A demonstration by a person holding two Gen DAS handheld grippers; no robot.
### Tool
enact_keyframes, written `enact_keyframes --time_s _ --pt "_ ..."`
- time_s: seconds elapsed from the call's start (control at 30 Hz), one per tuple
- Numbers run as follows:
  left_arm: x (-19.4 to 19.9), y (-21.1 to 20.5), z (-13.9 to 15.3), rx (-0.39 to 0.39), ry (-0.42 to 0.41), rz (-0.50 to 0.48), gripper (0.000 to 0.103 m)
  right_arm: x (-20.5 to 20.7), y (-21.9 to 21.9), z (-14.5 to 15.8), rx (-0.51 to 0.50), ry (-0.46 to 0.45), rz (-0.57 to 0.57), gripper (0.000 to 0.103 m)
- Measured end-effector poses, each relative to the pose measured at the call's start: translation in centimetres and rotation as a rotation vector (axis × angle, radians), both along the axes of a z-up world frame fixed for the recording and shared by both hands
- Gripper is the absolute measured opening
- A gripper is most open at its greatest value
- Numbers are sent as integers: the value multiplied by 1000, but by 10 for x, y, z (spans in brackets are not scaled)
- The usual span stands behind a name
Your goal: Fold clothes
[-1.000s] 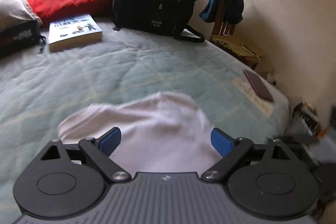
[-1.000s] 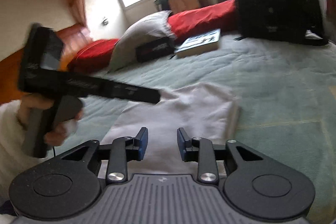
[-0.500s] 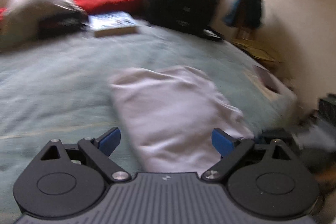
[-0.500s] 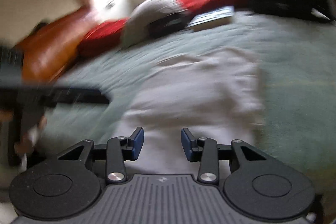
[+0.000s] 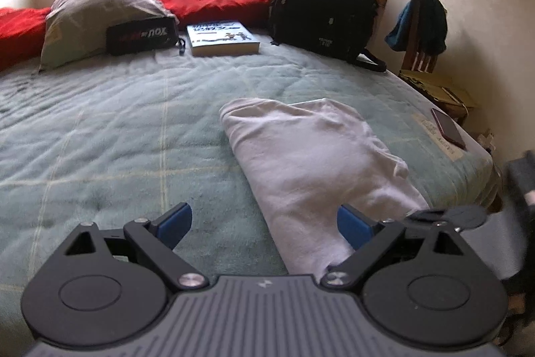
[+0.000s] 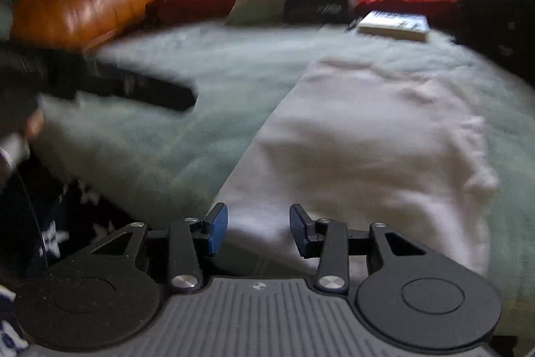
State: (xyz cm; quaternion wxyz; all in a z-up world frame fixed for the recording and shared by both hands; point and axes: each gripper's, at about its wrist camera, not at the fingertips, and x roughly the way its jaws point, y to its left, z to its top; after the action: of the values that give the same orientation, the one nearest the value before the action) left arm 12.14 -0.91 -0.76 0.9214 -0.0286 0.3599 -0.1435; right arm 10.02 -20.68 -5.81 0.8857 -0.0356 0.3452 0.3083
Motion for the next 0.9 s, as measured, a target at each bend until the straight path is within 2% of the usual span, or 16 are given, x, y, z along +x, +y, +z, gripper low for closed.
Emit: enact_keyframes --time_s 0.07,0.17,0.3,0.37,0.53,0.63,0.7,0.77,0.9 --pt "-4 -2 -1 -4 -2 -14 94 5 -13 2 -5 -16 -67 56" --pt "-11 -5 -3 -2 -8 -45 94 12 -33 -13 -43 46 -168 56" --pt "-8 -3 -8 -2 19 -30 94 11 -57 -20 87 122 -189 60" --pt "-3 -5 -10 3 35 -12 94 14 -60 -7 126 82 -186 60" --pt "0 -8 -11 -14 38 -29 94 41 -60 17 112 -72 -186 66" --pt "2 -10 -13 -1 48 -27 94 75 -69 1 118 -21 -248 66" --pt "4 -9 -13 6 52 -25 94 81 -80 -13 144 37 -297 66" --pt "9 -7 -14 -3 57 -34 94 74 -89 -19 212 36 -290 66" --pt "36 -21 -11 -19 69 -91 94 65 -96 -19 237 40 -276 66"
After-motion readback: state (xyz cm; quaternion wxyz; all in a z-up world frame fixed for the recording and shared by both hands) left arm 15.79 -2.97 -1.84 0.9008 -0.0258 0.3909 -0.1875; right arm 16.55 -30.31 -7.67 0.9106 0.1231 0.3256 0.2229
